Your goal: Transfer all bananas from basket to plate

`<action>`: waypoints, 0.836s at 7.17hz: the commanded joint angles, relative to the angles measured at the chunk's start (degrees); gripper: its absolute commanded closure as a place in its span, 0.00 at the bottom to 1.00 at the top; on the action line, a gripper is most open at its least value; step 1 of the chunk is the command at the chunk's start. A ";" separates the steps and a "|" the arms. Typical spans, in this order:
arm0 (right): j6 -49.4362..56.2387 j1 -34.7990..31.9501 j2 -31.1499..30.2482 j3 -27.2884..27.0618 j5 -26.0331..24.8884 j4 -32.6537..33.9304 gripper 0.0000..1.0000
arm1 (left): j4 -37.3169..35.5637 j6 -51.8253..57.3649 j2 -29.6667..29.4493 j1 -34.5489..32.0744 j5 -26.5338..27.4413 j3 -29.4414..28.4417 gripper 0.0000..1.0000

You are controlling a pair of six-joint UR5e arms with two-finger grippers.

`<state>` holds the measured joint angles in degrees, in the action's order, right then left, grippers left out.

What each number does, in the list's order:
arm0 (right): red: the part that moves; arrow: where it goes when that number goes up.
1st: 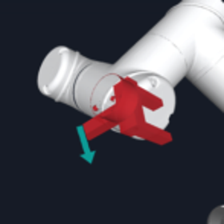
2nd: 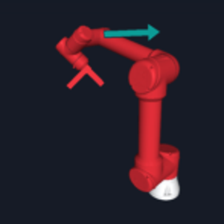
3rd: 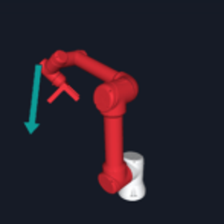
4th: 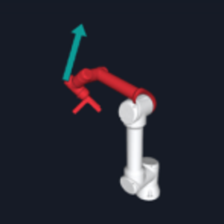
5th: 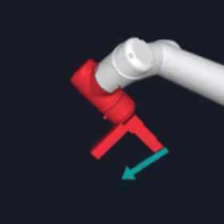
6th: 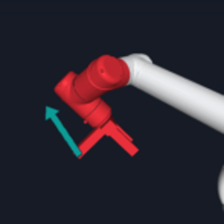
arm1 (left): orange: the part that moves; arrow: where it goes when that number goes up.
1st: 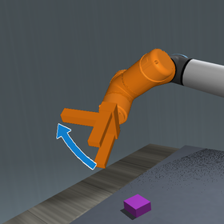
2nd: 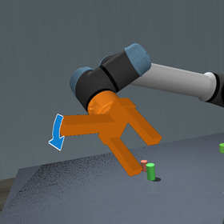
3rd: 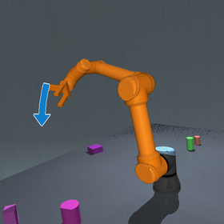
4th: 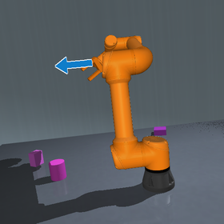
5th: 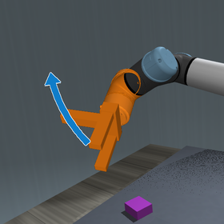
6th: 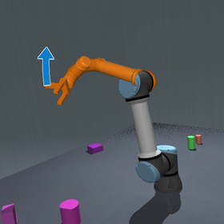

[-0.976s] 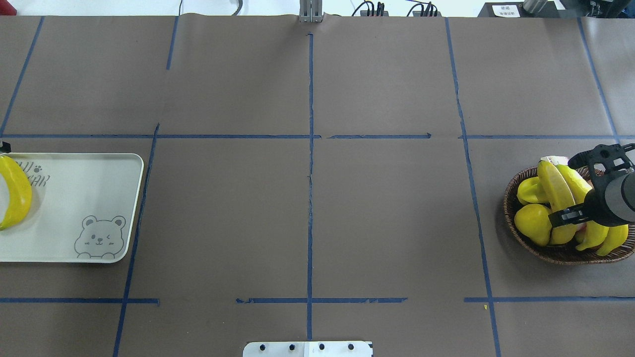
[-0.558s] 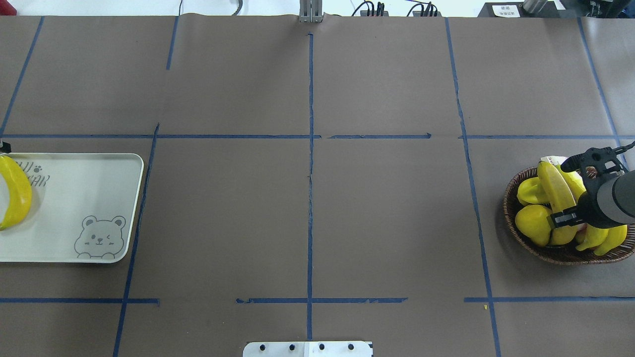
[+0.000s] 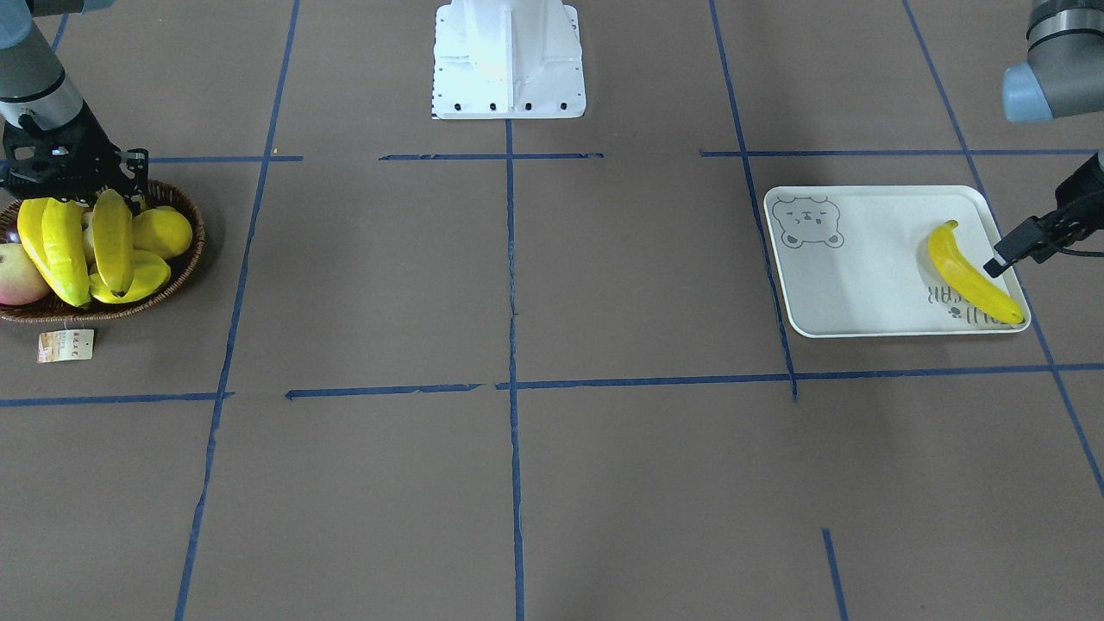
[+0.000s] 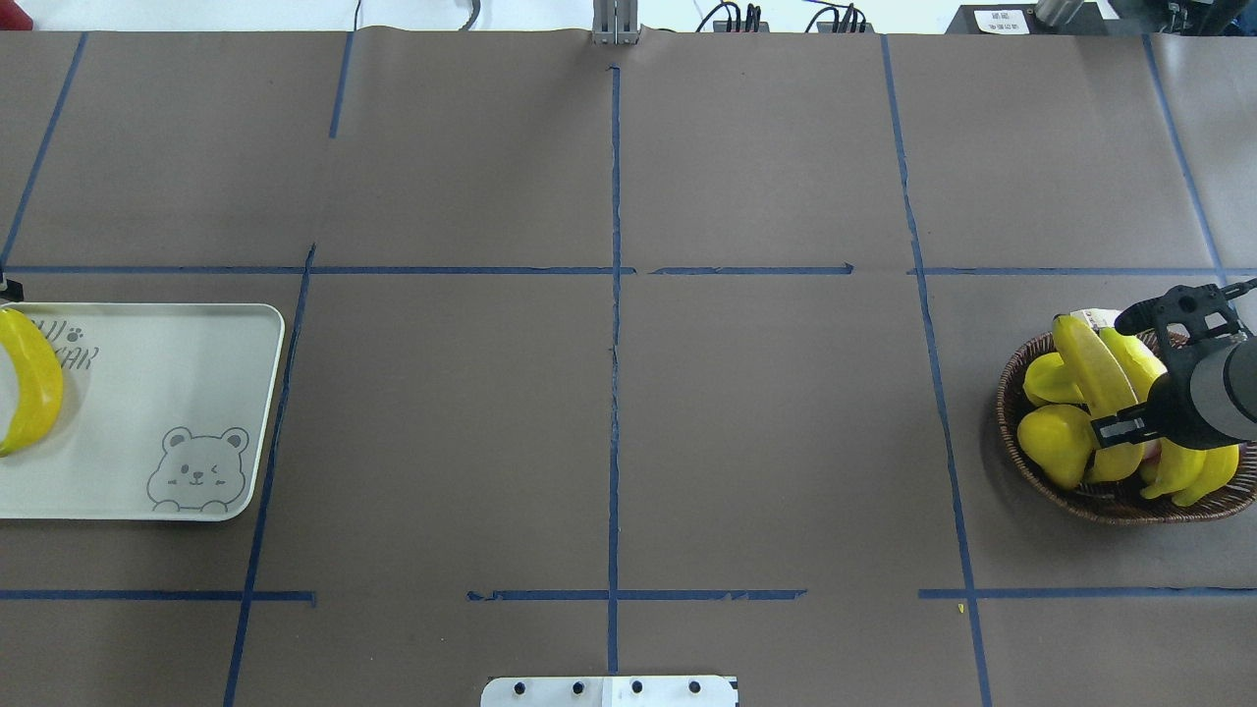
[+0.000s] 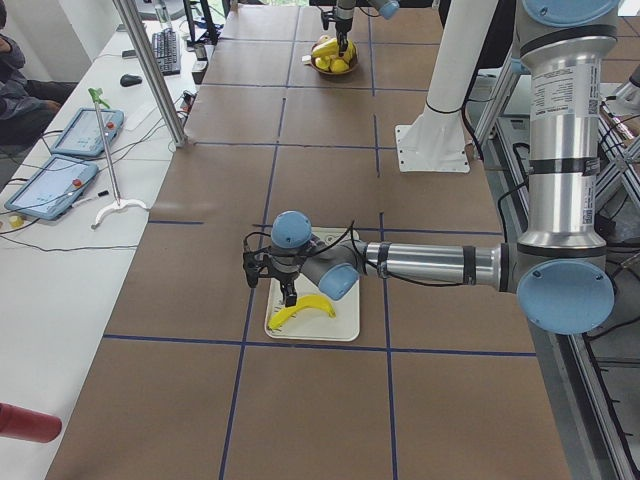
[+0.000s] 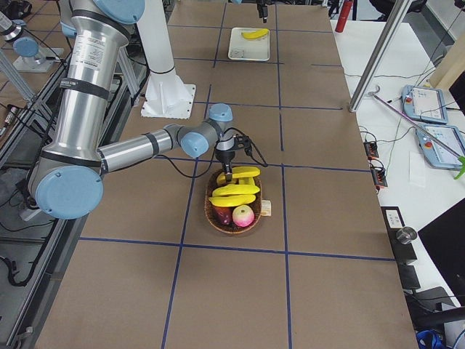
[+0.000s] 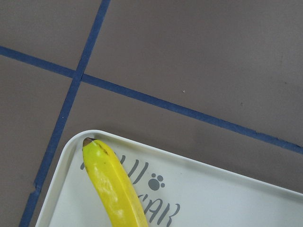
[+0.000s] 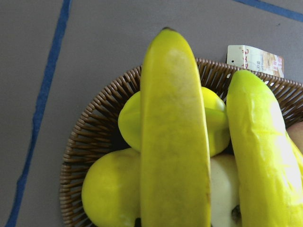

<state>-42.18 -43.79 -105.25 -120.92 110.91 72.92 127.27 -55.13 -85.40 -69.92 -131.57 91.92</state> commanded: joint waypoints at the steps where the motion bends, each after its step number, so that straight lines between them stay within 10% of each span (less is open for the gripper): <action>1: 0.08 -4.35 0.21 -5.09 4.73 2.90 0.96 | 0.00 -0.33 -0.03 -0.04 0.00 0.71 0.00; 6: -3.85 -4.38 11.35 -3.45 9.67 2.05 0.94 | 17.28 -1.90 -0.47 4.52 -1.65 1.42 0.00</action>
<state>-43.83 -48.30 -97.33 -125.43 119.73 75.27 139.26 -55.85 -85.76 -66.56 -132.02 93.28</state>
